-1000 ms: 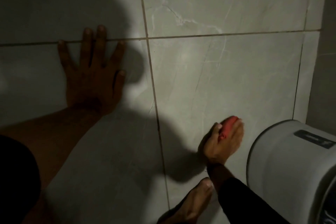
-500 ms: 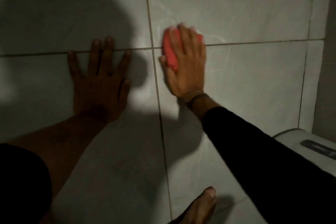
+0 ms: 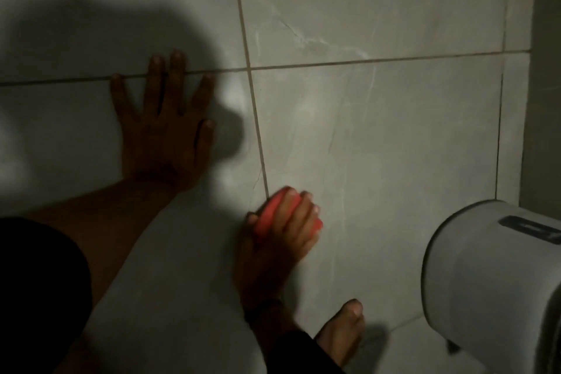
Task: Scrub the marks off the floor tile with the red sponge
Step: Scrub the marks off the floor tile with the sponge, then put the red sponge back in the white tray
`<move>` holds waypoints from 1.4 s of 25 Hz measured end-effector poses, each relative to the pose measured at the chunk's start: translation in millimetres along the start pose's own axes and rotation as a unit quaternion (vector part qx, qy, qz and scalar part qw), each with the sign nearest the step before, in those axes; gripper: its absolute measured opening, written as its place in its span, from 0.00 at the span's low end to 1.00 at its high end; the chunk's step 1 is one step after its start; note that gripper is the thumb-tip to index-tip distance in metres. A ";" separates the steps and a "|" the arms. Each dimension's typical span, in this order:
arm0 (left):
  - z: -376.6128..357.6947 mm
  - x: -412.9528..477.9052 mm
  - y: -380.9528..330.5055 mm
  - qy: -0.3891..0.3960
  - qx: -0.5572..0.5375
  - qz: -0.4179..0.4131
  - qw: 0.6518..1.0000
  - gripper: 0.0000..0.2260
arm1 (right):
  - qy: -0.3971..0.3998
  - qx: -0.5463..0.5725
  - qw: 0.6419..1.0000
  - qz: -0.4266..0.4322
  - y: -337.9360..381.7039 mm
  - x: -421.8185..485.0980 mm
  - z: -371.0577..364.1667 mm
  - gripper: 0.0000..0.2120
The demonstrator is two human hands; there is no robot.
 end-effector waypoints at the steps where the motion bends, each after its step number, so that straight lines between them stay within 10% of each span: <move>1: 0.1 0.9 -1.5 0.009 -0.003 -0.002 1.000 0.31 | 0.005 0.012 0.999 0.043 20.5 4.0 2.9 0.39; 6: 16.1 2.1 -10.8 0.113 -0.007 0.001 0.994 0.31 | 0.143 0.310 0.934 0.106 50.7 112.6 54.2 0.30; 11: 81.6 -12.3 -110.7 0.343 -0.245 0.083 0.903 0.26 | 0.278 0.717 0.553 -0.320 -17.4 88.3 138.7 0.24; 14: 138.7 -40.4 -209.0 0.389 -0.507 0.243 0.730 0.19 | 0.274 0.755 0.460 -0.379 -71.5 49.4 203.6 0.27; 17: 195.5 -57.2 -288.4 0.411 -0.545 0.241 0.690 0.12 | 0.226 0.791 0.408 -0.397 -133.9 26.2 281.6 0.30; 19: 273.2 -65.1 -436.9 0.468 -0.495 0.121 0.722 0.14 | 0.124 0.826 0.369 -0.407 -268.3 12.9 362.7 0.23; 23: 314.1 -84.2 -504.7 0.471 -0.440 0.012 0.764 0.12 | 0.065 0.817 0.387 -0.423 -340.6 -25.7 394.7 0.21; 29: 324.6 -93.4 -610.8 0.426 -0.312 -0.138 0.838 0.16 | -0.044 0.682 0.551 -0.480 -440.3 -18.8 415.2 0.12; 35: 270.2 -103.1 -715.4 0.380 -0.113 -0.242 0.886 0.17 | 0.046 0.566 0.608 -0.554 -534.8 20.5 347.9 0.20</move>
Point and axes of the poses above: each hand's wrist, its own x-axis towards the middle knuckle, its own z-axis out of the back of the hand, y = z × x, the point moved 8 cm from there along x, towards the middle knuckle, and after that the axes turned 4 degrees about -z, right-handed, at the moved point
